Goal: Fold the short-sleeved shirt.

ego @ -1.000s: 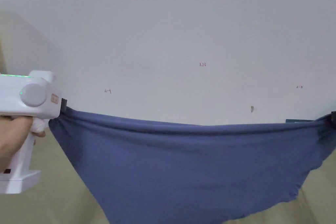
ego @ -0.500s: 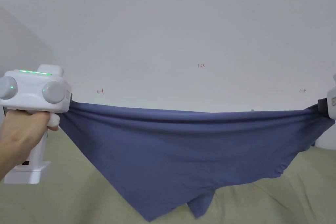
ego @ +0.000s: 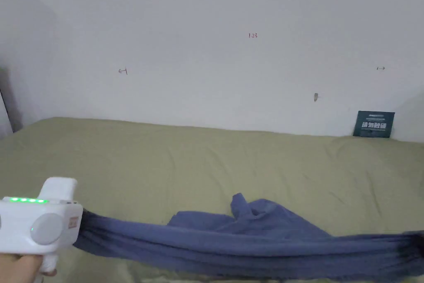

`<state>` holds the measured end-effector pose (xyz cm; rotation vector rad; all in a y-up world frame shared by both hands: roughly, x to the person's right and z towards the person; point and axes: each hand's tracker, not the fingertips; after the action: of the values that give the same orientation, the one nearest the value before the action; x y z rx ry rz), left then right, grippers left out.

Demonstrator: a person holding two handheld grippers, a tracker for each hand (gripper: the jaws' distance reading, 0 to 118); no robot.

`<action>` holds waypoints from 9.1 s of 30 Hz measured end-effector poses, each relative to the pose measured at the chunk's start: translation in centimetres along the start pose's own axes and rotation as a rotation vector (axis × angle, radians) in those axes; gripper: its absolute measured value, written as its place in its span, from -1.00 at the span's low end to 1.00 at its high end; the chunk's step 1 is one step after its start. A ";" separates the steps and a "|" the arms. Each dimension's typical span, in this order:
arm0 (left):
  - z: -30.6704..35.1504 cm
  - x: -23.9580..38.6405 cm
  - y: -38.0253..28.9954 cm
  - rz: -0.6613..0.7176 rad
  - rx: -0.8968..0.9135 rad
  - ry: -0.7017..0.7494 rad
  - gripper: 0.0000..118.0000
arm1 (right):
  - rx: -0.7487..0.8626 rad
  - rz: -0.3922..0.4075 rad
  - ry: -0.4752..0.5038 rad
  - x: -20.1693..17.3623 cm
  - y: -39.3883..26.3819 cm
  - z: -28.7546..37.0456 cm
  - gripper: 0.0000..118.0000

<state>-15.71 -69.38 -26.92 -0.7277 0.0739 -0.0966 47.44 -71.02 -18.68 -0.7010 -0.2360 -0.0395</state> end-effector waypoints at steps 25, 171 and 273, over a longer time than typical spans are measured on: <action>4.0 -4.4 -16.9 0.166 -0.211 -0.186 -0.72 | -0.167 -0.095 -0.004 1.7 -18.0 6.5 -0.58; -11.8 10.7 15.6 -0.144 0.106 0.050 -1.00 | 0.086 0.142 -0.029 -6.6 16.0 -9.3 -0.99; -1.4 2.7 -4.7 -0.020 -0.192 -0.293 -1.00 | -0.122 0.041 0.103 -0.7 -6.6 2.4 -0.96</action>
<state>-13.46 -74.12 -24.91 -0.9275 -0.2060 -0.0008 45.52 -74.54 -12.92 -0.8225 -0.1208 -0.0511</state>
